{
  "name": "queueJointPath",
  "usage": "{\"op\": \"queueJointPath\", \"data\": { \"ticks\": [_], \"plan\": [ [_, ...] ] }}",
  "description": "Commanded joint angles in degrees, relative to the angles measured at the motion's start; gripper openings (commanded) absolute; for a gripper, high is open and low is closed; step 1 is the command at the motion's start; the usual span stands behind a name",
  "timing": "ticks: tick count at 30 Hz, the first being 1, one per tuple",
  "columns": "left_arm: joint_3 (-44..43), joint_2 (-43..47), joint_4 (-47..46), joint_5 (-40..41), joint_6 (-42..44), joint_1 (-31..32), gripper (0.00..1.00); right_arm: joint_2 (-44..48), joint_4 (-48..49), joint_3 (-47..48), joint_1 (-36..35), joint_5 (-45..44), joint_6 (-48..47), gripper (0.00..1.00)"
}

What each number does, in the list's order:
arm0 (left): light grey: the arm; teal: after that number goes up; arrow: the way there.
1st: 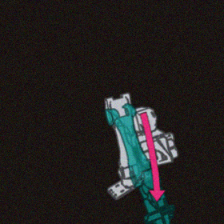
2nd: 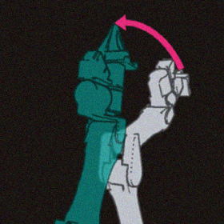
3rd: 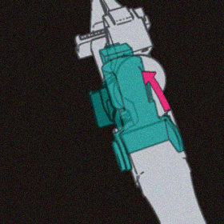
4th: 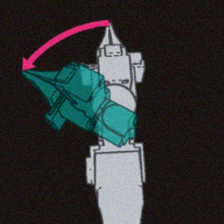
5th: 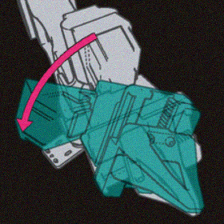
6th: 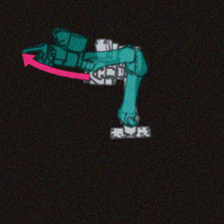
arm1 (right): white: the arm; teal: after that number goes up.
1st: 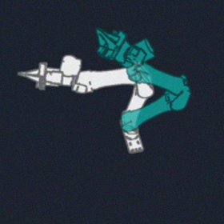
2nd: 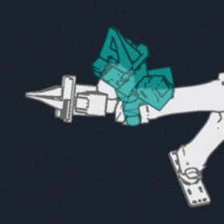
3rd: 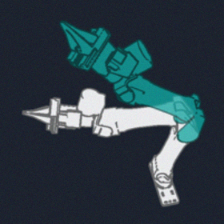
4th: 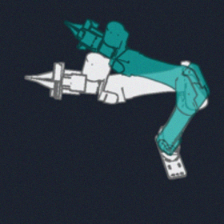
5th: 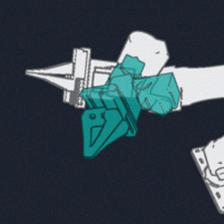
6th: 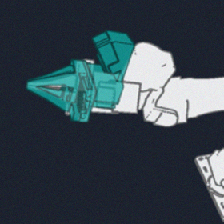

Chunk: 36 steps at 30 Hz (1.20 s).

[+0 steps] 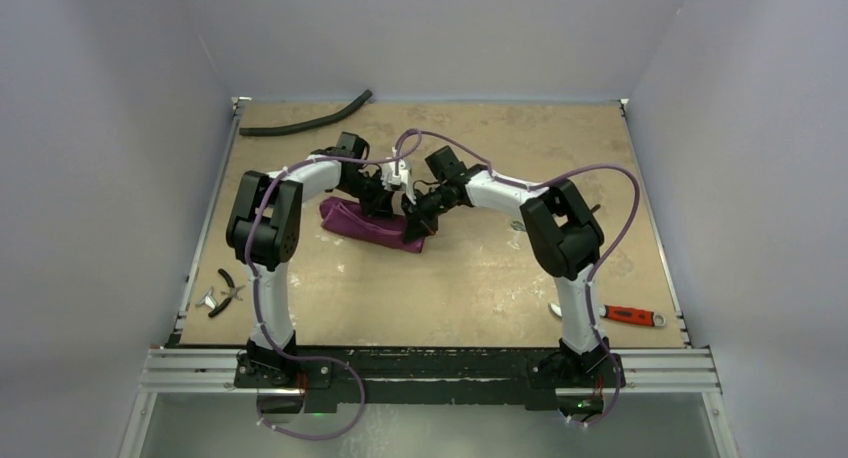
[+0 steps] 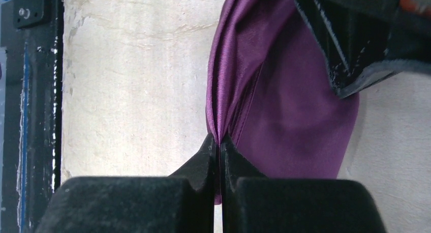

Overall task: Fold the napkin into a case and place the utensils inside
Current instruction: Fold the 2/3-rectangle-folded napkin at the center of the board.

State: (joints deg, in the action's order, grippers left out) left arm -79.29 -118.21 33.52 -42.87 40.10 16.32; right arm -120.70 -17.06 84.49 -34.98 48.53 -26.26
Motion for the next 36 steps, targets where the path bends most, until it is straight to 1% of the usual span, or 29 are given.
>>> {"op": "queueJointPath", "data": {
  "ticks": [1,4,6,9,14,17,20,22,27,32,36],
  "plan": [
    [3.36,0.41,10.88,-0.41,8.82,1.96,0.0,-2.61,-0.99,-2.46,7.2,-3.75,9.04,0.0],
    [3.67,0.68,11.67,-0.77,9.44,1.97,0.0,-3.58,-0.66,-3.52,7.7,-4.28,10.49,0.0],
    [3.84,1.02,12.34,-0.68,9.95,1.97,0.0,-3.64,0.9,-4.96,8.75,-2.73,12.0,0.0],
    [4.56,1.74,13.14,-0.55,10.89,2.01,0.0,-2.27,5.82,-8.16,10.54,2.09,16.1,0.0],
    [6.21,2.46,13.15,-1.07,11.12,2.16,0.0,-2.94,14.9,-10.38,10.92,13.19,21.68,0.0],
    [6.99,3.2,13.26,-1.12,11.31,2.14,0.0,-4.9,18.07,-9.93,10.9,15.61,24.79,0.0],
    [7.73,3.88,12.36,-1.27,10.95,2.23,0.0,-6.27,18.69,-9.17,10.82,17.5,25.29,0.0],
    [7.66,3.86,11.84,-1.34,10.27,2.31,0.0,-6.21,18.44,-8.97,10.69,16.89,25.28,0.0],
    [7.94,3.96,9.61,-0.66,8.66,2.36,0.0,-4.09,12.32,-8.31,7.88,16.24,20.21,0.0],
    [8.37,4.5,8.47,0.2,8.29,2.38,0.0,-1.54,10.55,-8.09,5.97,13.26,19.98,0.0],
    [9.23,5.5,8.05,1.59,9.34,2.61,0.0,-0.6,6.0,-4.38,4.9,12.78,17.62,0.0]
  ]
}}
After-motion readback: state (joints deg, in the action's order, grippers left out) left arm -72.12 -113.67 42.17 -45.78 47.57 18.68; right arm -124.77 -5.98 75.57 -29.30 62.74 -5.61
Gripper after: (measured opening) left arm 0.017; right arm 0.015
